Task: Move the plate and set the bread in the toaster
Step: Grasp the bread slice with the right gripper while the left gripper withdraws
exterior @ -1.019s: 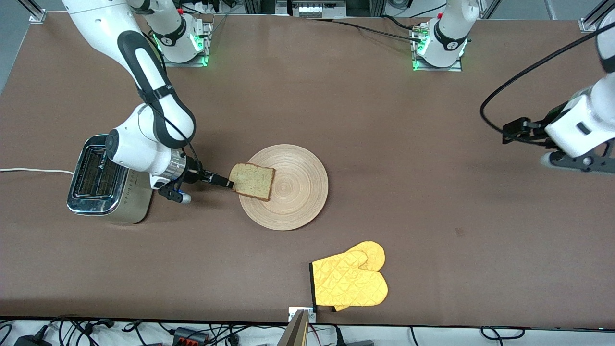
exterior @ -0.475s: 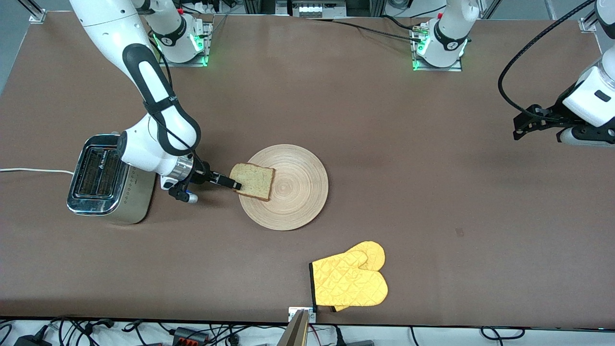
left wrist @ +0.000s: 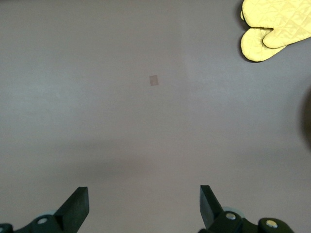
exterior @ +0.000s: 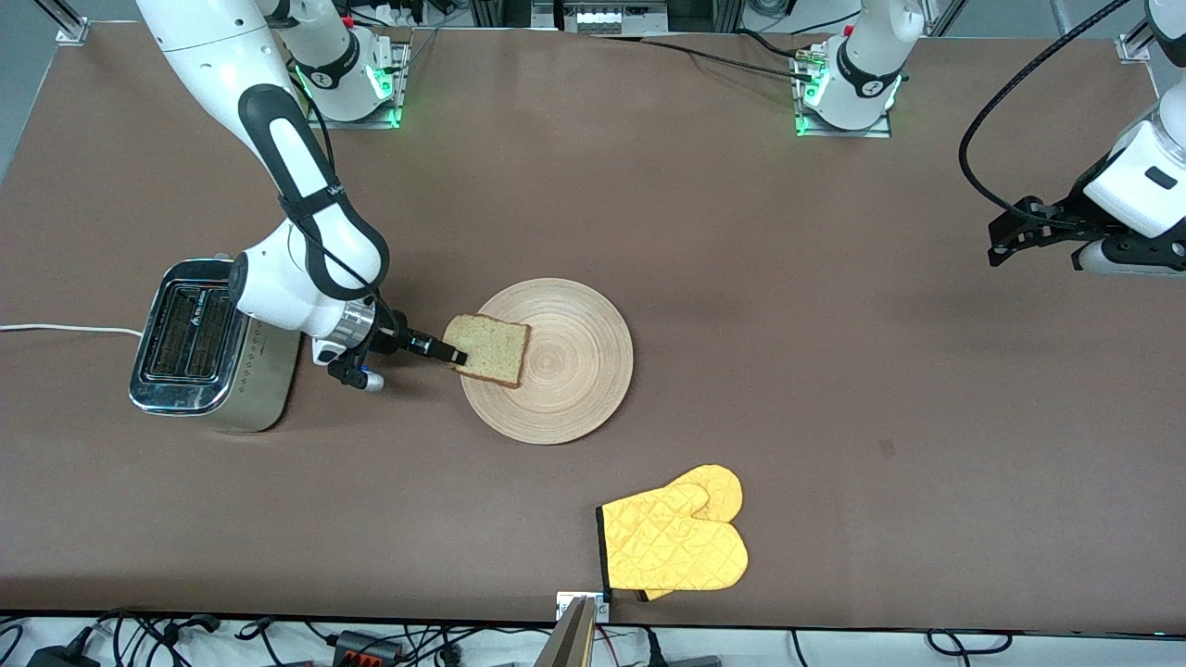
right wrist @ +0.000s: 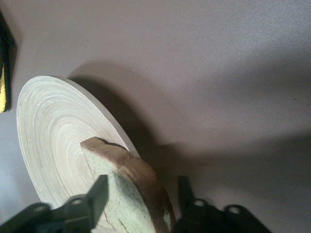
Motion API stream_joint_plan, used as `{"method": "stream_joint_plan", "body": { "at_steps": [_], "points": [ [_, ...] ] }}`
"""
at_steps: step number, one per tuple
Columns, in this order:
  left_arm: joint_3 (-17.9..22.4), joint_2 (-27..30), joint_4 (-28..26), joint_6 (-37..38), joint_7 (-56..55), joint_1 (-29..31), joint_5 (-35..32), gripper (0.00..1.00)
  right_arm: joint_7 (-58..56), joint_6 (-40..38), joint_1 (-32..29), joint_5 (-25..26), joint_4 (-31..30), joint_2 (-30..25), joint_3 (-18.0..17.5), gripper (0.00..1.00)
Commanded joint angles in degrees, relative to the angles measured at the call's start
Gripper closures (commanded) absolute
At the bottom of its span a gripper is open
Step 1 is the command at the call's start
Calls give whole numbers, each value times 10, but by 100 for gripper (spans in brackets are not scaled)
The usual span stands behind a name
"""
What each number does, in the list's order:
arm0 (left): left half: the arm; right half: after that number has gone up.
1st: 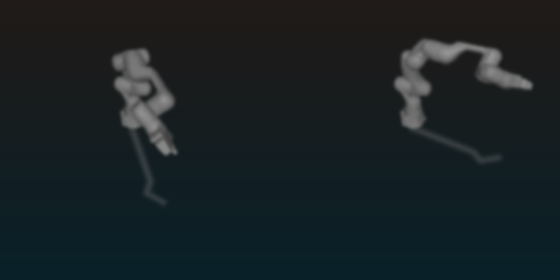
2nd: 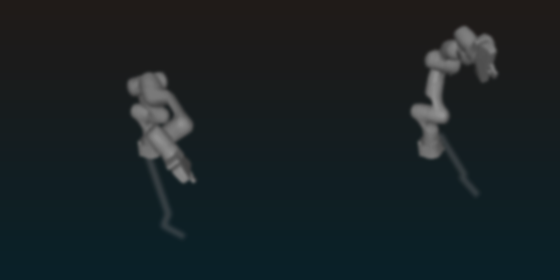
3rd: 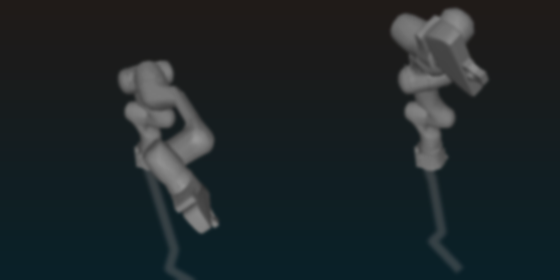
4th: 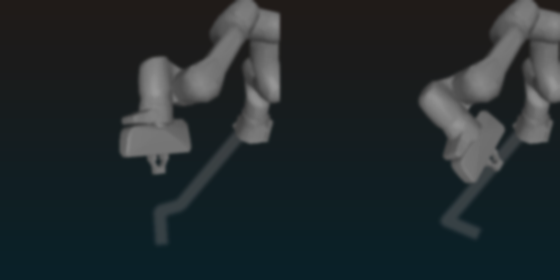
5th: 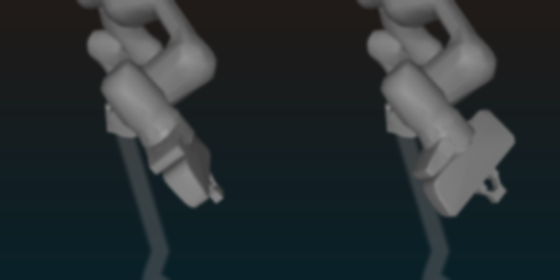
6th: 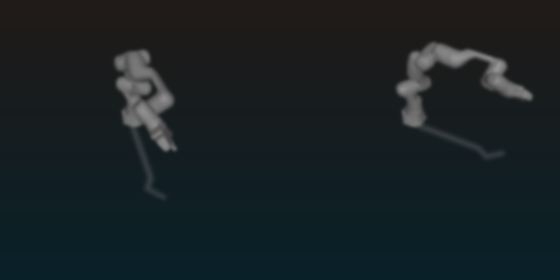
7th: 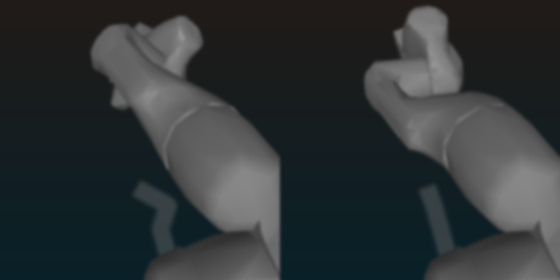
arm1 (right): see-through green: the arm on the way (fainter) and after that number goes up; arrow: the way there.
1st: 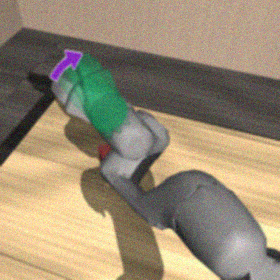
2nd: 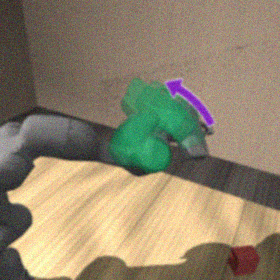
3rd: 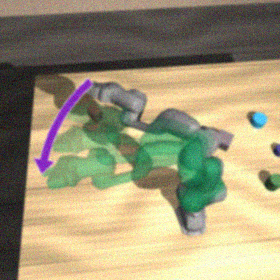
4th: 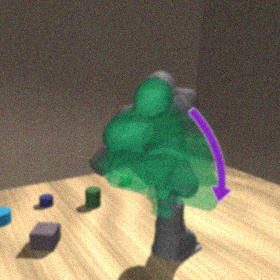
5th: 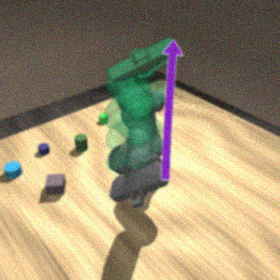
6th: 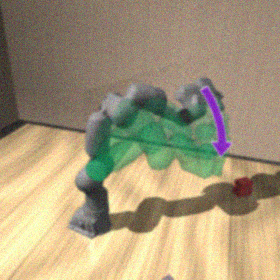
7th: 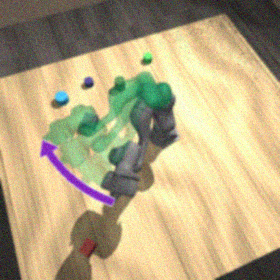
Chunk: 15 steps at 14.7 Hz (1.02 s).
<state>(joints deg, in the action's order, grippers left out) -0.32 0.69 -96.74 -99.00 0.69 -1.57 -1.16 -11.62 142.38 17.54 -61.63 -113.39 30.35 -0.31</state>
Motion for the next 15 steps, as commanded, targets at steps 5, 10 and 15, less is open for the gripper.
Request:
{"method": "stream_joint_plan", "body": {
  "at_steps": [5, 10, 15],
  "points": [
    [1, 12, -11, 2, -7, -7, 10, 0, -12, 5, 2, -17, -5, -4, -2, 59],
    [1, 12, -11, 3, -8, -5, 10, 0, -5, -5, 0, -16, -2, -15, -2, 100],
    [1, 12, -11, 3, -8, -6, 10, 0, 1, -10, -5, -8, 4, -51, 6, 100]
  ]
}}
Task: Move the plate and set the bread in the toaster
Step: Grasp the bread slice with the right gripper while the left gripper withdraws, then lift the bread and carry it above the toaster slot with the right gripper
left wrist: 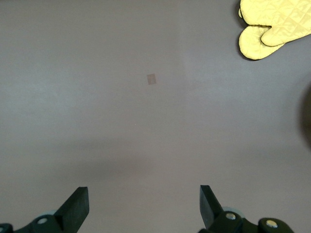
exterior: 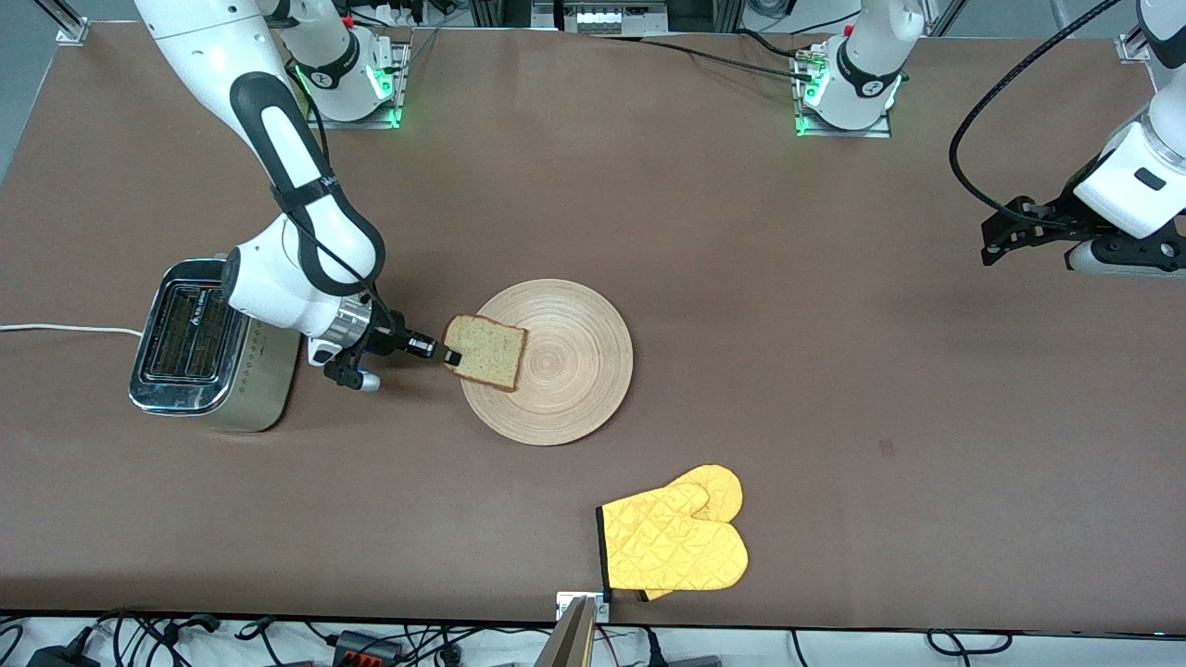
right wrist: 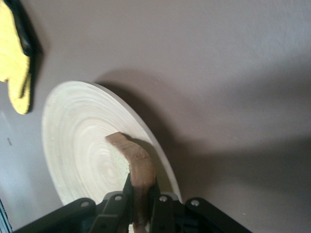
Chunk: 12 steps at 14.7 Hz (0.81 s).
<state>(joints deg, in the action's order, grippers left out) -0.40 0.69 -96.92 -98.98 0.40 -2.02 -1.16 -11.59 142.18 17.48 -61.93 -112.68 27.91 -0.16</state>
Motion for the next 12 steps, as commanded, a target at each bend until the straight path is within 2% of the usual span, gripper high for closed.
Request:
{"method": "stream_joint_plan", "body": {
  "at_steps": [1, 2, 3, 4, 5, 7, 9, 12],
  "points": [
    [1, 12, -9, 3, -4, -1, 10, 0, 19, -17, -3, -4, -2, -36, 10, 100],
    [1, 12, -9, 3, -4, -2, 10, 0, 51, -18, 2, 9, 3, -48, 13, 100],
    [1, 12, -9, 4, -4, -2, 10, 0, 92, -19, 4, 49, 7, -61, 15, 100],
    [1, 12, -9, 4, -5, -2, 10, 0, 144, -34, 1, 125, 21, -72, 15, 100],
    [1, 12, -9, 3, -5, -2, 10, 0, 188, -86, -7, 210, 52, -76, 18, 100],
    [1, 12, -9, 4, -4, -2, 9, 0, 239, -249, -23, 351, 165, -66, 37, 100],
    [1, 12, -9, 4, -5, -2, 9, 0, 248, -384, -46, 409, 246, -63, 38, 100],
    [1, 12, -9, 3, -5, -3, 9, 0, 243, -512, -76, 479, 303, -64, 38, 100]
  ]
}}
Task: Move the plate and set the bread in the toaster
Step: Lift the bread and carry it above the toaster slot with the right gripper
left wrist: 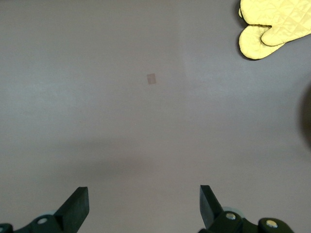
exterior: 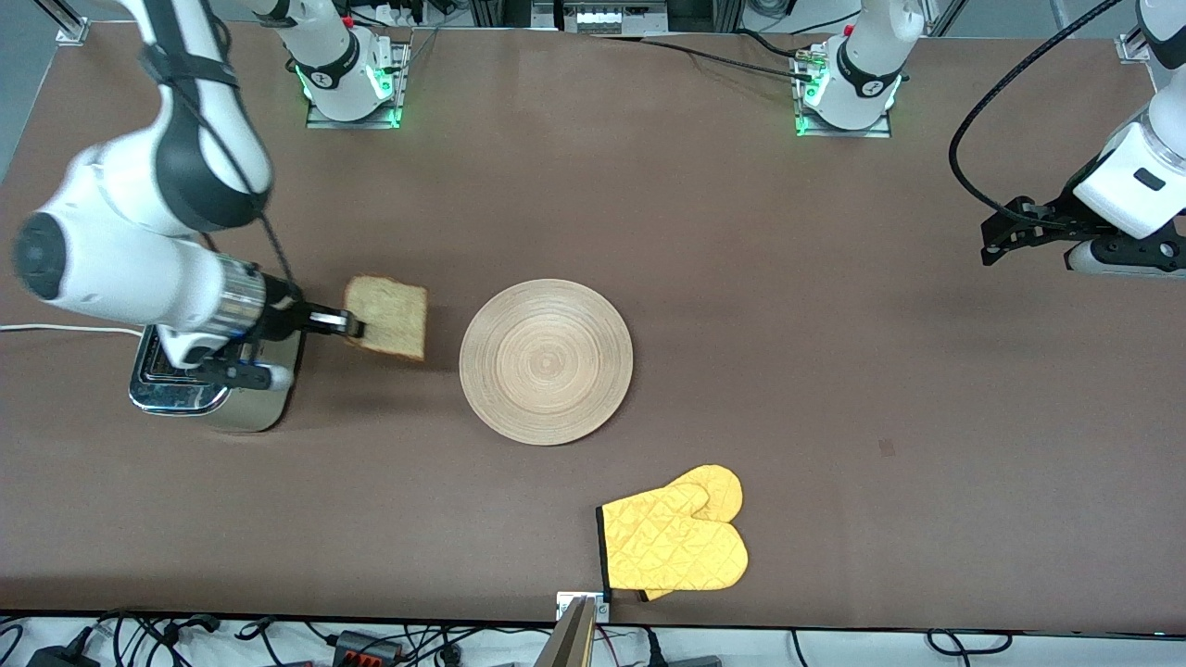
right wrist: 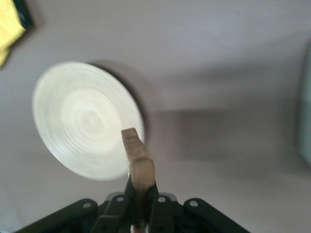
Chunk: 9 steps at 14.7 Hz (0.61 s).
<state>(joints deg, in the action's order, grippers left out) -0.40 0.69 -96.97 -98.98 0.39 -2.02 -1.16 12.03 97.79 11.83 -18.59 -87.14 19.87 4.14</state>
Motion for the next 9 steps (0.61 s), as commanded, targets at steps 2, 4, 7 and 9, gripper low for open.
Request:
{"method": "stream_joint_plan", "body": {
  "at_steps": [2, 4, 7, 9],
  "points": [
    [1, 12, -8, 3, -4, -2, 9, 0, 3, -116, -27, 121, 85, 16, -5, 100],
    [1, 12, -8, 4, -5, -2, 9, 0, -21, -157, -39, 189, 122, 17, -5, 100],
    [1, 12, -8, 4, -5, -1, 10, 0, -104, -211, -68, 210, 160, 20, -4, 100],
    [1, 12, -8, 4, -4, 0, 10, 0, -106, -219, -69, 247, 174, 26, 5, 100]
  ]
}}
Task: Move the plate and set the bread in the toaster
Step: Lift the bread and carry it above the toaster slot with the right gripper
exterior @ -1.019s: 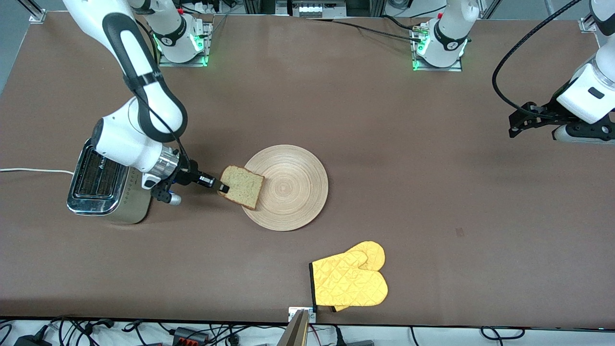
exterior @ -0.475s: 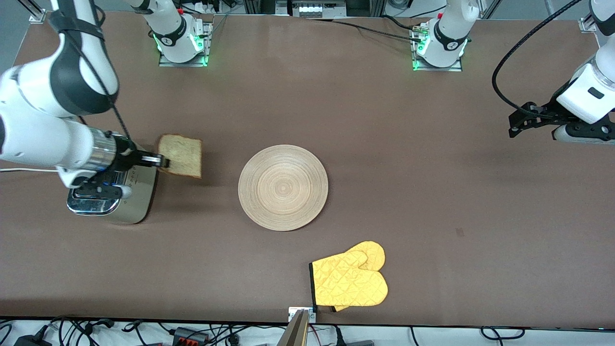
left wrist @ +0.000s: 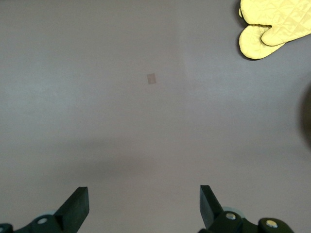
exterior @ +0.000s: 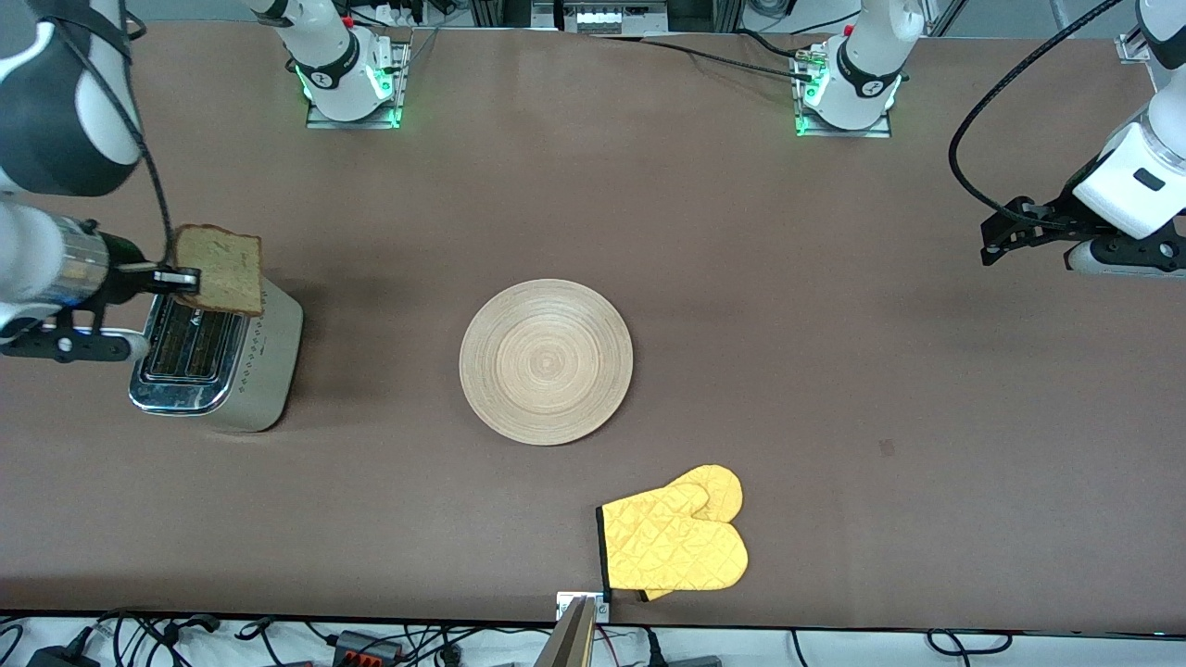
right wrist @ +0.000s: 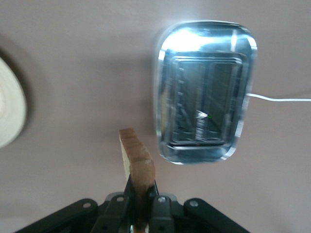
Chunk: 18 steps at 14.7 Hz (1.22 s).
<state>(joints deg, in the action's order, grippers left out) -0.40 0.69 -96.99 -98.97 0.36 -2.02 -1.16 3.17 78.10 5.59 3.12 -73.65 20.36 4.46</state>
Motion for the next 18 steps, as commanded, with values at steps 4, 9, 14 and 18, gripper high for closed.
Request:
{"method": "stream_joint_plan", "body": {
  "at_steps": [4, 9, 14, 18],
  "points": [
    [1, 12, -8, 4, -5, -1, 10, 0, -18, -10, -14, 51, 86, 64, 24, 100],
    [1, 12, -8, 4, -5, -1, 9, 0, -46, 31, -24, 85, 107, 98, 28, 100],
    [1, 12, -8, 4, -4, -1, 10, 0, -41, 73, -19, 83, 107, 114, 20, 100],
    [1, 12, -8, 4, -5, -1, 9, 0, -27, 77, -7, 82, 107, 126, 18, 100]
  ]
}}
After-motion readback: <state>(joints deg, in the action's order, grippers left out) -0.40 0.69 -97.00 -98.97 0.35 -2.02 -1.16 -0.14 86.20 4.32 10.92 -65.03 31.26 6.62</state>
